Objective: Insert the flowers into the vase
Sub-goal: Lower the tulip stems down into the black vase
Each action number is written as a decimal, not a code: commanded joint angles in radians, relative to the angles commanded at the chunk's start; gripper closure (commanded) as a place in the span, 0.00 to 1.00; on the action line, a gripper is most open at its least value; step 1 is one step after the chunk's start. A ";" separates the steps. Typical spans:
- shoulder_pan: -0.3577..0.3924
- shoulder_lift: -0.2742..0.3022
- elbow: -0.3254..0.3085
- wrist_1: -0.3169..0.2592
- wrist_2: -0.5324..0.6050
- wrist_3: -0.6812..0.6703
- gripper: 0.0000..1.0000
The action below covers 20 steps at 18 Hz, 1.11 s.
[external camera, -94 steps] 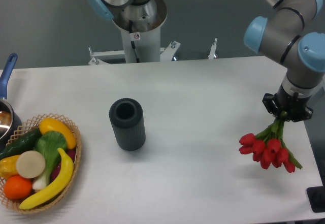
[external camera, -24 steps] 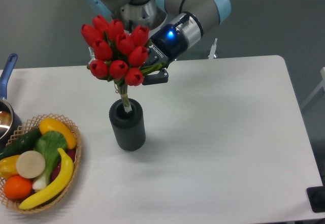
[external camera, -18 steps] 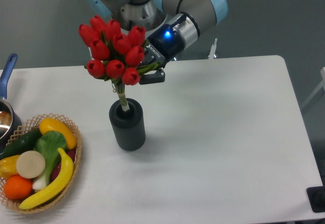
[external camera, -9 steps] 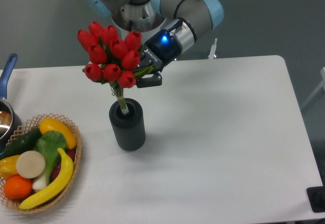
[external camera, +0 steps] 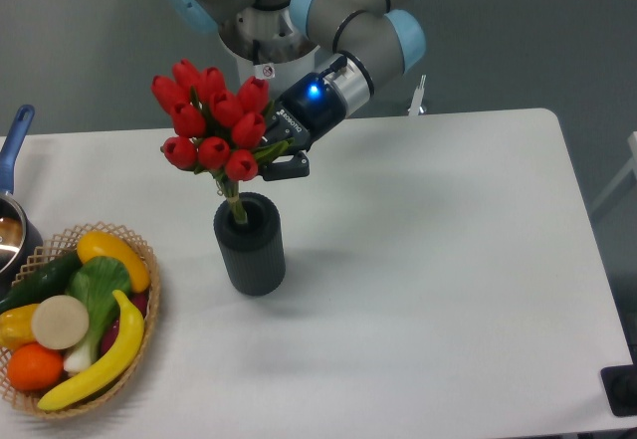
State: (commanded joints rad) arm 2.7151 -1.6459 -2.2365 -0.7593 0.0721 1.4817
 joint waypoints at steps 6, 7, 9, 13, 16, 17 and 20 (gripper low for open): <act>0.000 -0.049 -0.005 0.000 0.003 0.055 0.84; 0.000 -0.057 -0.008 0.000 0.005 0.067 0.82; 0.000 -0.068 -0.020 0.000 0.006 0.081 0.80; 0.005 -0.075 -0.061 0.000 0.006 0.132 0.77; 0.009 -0.094 -0.064 0.000 0.005 0.146 0.61; 0.012 -0.094 -0.064 0.000 0.005 0.146 0.57; 0.025 -0.101 -0.064 0.000 0.005 0.146 0.31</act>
State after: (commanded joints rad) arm 2.7397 -1.7472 -2.3010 -0.7593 0.0767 1.6276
